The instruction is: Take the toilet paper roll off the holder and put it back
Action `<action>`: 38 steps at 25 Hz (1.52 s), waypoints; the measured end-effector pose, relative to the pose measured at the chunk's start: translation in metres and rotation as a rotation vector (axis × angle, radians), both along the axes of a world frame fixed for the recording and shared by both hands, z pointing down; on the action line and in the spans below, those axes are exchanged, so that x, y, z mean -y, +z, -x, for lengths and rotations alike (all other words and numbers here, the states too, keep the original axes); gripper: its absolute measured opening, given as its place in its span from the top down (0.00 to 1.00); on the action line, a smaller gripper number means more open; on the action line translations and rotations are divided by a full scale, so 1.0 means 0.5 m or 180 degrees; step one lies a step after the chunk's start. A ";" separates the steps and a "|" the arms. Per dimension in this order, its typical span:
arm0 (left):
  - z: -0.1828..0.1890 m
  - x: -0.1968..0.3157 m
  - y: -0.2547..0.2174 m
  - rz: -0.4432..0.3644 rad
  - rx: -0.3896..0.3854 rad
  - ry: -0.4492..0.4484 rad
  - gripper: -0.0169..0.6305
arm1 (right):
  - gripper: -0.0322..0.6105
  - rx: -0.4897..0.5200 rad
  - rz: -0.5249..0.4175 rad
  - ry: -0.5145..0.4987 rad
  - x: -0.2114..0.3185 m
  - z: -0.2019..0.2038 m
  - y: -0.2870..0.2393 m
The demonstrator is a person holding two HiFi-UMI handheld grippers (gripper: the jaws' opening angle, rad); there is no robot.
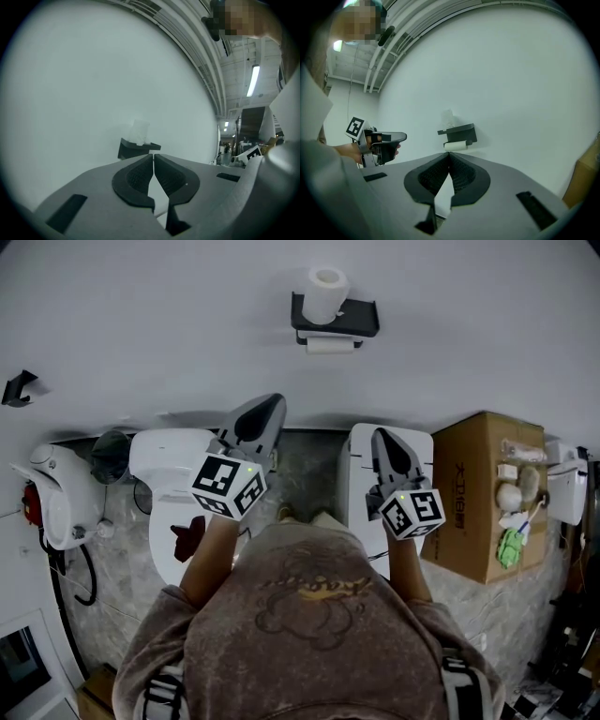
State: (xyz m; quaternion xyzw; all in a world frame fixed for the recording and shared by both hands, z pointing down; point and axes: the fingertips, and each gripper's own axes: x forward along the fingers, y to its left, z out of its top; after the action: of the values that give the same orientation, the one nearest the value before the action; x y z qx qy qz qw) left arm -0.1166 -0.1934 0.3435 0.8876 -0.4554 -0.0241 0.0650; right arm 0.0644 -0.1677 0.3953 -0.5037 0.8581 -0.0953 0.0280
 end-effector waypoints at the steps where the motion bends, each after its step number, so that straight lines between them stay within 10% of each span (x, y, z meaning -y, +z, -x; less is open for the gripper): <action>1: -0.003 0.003 -0.004 -0.0011 0.0001 -0.0016 0.94 | 0.95 0.0008 -0.0008 -0.0016 0.005 -0.003 -0.003; 15: -0.039 0.064 -0.047 -0.0180 0.0084 -0.0171 0.92 | 0.95 0.0041 0.0002 -0.0209 0.057 -0.028 0.008; 26: -0.075 0.179 -0.102 -0.0230 0.0329 0.0065 0.46 | 0.95 0.0034 0.0019 -0.0215 0.062 -0.052 0.014; 38: -0.107 0.322 -0.127 -0.0248 0.0456 -0.0008 0.40 | 0.95 0.0021 0.0066 -0.0118 0.060 -0.096 0.025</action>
State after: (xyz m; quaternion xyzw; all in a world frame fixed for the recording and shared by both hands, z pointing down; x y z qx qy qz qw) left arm -0.0632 -0.3547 0.2802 0.8883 -0.4588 0.0217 -0.0022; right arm 0.1124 -0.1974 0.4078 -0.4876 0.8662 -0.1064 0.0239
